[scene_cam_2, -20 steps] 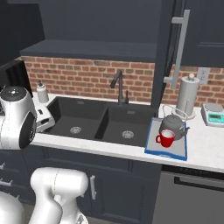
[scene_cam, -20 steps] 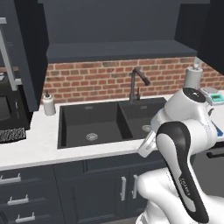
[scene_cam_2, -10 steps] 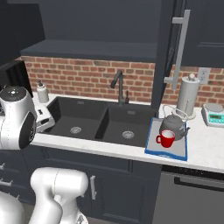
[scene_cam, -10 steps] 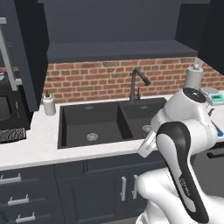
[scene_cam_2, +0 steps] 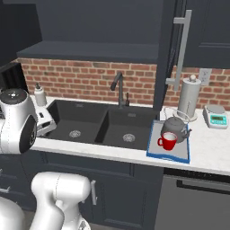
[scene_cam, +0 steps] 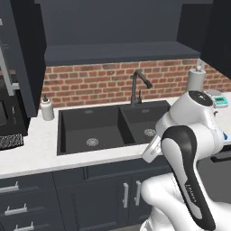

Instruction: Pick the kettle from the counter and place it on the tray. Then pick the mug from the cabinet and place it on the tray. Then close the cabinet doors.

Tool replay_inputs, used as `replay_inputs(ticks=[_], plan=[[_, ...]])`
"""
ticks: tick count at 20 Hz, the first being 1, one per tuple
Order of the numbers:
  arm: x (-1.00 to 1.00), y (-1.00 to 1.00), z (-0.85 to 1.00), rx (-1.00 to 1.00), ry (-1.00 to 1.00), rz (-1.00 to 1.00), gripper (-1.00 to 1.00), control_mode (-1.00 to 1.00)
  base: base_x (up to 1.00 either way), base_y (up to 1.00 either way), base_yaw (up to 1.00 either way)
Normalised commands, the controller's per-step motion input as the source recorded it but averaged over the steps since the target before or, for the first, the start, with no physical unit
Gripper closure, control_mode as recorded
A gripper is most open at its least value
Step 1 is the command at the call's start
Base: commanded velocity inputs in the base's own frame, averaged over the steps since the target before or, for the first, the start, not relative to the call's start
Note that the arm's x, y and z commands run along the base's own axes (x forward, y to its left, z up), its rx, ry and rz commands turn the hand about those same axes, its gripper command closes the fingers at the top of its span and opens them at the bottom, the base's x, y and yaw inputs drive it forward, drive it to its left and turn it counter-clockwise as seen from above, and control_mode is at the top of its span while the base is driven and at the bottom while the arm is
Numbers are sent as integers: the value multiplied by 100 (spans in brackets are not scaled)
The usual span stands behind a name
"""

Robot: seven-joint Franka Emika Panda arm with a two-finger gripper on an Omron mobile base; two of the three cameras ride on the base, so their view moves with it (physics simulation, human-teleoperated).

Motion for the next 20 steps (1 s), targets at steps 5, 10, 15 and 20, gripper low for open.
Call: replay_inputs(ticks=[5,10,15,20], plan=[[0,0,0,0,0,0,-100,100,19,0,-3],[0,-5,-2,4,-1,0,-100,-100,4,0,0],[-15,-49,0,17,-16,-4,-100,-100,0,0,0],[-4,-86,6,24,-26,-10,-100,-100,0,0,0]])
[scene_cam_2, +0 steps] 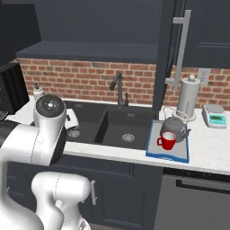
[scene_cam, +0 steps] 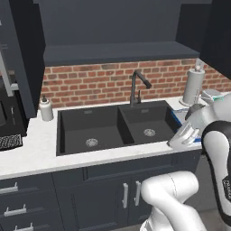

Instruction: Pick the kettle from the counter and place it on the tray. Then pick the mug from the cabinet and place it on the tray. Then close the cabinet doors.

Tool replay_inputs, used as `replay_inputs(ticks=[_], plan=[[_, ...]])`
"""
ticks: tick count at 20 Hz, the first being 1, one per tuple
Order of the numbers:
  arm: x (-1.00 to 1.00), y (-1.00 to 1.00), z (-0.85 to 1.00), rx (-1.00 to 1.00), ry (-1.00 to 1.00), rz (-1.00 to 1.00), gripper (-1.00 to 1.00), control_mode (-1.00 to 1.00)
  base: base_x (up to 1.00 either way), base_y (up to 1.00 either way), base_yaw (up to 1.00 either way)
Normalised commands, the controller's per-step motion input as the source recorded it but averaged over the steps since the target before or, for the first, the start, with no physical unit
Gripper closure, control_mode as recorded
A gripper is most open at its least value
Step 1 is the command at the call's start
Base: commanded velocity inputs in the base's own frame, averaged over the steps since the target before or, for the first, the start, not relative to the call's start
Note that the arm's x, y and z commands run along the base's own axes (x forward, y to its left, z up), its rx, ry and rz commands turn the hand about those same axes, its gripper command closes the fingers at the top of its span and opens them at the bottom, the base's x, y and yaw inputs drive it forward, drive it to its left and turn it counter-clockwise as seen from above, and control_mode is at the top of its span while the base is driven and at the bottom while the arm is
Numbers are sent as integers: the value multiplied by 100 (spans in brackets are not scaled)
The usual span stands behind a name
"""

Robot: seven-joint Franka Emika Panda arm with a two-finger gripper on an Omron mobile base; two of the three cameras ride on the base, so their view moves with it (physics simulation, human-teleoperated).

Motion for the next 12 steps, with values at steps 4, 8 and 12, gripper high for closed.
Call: replay_inputs(ticks=[4,8,12], plan=[[-23,-73,0,24,-31,-5,-100,-100,0,0,0],[-72,-22,-4,11,-36,-1,-100,-100,0,0,0],[-63,-39,-11,12,-31,-1,-100,-100,0,0,0]])
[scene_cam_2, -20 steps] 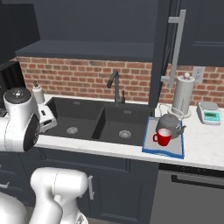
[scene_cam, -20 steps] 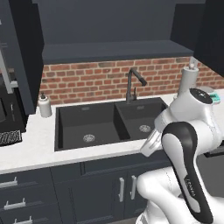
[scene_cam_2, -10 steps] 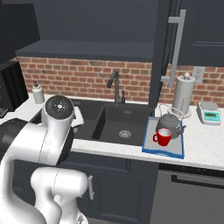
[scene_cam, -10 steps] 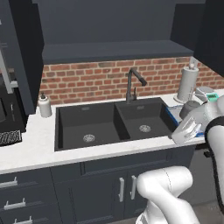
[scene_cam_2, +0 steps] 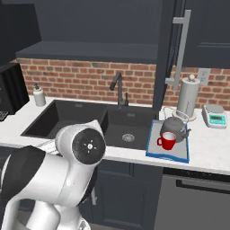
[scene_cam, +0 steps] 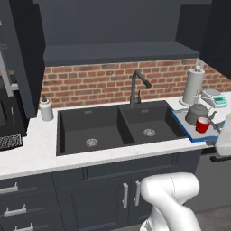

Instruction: Pick the kettle from the counter and place it on the tray. Then pick the mug from the cabinet and place it on the tray. Then close the cabinet doors.

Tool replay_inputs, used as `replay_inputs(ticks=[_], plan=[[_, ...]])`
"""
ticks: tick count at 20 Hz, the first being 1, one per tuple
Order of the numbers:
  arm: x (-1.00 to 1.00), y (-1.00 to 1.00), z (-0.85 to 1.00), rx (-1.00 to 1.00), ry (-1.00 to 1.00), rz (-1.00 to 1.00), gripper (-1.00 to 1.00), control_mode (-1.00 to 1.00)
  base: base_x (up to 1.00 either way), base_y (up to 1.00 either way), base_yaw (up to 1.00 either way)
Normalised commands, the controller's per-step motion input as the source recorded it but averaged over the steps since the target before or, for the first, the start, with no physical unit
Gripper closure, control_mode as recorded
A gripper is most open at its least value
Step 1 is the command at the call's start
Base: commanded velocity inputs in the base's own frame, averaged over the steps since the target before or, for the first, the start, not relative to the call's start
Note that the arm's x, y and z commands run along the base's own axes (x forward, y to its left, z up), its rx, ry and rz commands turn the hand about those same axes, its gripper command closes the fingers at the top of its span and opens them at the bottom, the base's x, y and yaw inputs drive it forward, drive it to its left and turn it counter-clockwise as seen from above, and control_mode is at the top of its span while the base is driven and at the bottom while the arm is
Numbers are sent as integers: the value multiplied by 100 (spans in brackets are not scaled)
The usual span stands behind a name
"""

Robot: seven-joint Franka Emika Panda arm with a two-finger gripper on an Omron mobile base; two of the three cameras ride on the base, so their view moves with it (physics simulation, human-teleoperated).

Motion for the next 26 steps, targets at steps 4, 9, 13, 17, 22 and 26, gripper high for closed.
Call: replay_inputs(ticks=[4,9,13,17,22,26], plan=[[-14,-79,0,19,-21,-8,-100,-100,0,0,0],[0,-98,0,19,-19,-3,-100,-100,0,0,0],[0,-100,2,19,-10,-1,-100,-100,0,0,0],[23,-97,19,14,0,0,-100,-100,0,0,0],[47,-86,20,16,0,0,-100,-100,0,0,0],[55,-74,20,18,2,0,-100,-100,0,0,0]])
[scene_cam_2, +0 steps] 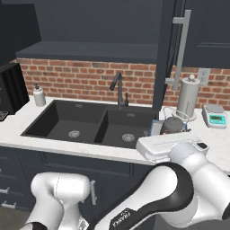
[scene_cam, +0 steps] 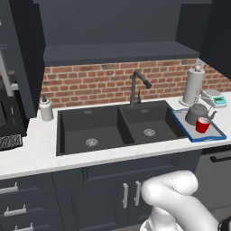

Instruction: Pick the kettle from the counter and place it on the tray. Then pick the mug from the cabinet and place it on the tray. Then close the cabinet doors.

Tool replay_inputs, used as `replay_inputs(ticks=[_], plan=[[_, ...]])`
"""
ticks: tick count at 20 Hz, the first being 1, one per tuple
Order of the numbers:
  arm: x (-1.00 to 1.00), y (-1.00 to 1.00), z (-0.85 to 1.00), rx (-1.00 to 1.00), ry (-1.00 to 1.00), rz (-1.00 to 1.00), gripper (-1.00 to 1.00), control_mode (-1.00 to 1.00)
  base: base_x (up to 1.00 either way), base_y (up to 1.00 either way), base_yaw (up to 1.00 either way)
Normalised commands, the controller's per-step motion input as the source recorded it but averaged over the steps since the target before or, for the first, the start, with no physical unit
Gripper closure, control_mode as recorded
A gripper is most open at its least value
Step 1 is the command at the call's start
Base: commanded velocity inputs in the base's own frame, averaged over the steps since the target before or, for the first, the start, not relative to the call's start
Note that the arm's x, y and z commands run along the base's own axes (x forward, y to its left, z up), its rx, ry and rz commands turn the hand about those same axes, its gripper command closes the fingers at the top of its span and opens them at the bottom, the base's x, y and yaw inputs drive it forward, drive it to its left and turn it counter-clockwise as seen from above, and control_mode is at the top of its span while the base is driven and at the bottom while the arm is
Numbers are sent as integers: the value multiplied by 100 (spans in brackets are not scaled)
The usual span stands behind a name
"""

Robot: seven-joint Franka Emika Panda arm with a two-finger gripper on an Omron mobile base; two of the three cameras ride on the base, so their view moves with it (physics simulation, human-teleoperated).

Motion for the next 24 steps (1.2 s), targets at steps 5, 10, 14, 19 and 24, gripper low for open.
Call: replay_inputs(ticks=[5,10,14,19,24], plan=[[55,-62,9,18,0,1,-100,-100,0,0,0],[64,-41,3,20,0,6,-100,-100,0,0,0],[61,-30,0,20,0,8,-100,-100,0,0,0],[52,-17,4,19,0,7,-100,-100,0,0,0],[33,0,14,16,0,2,-100,-100,0,0,0]])
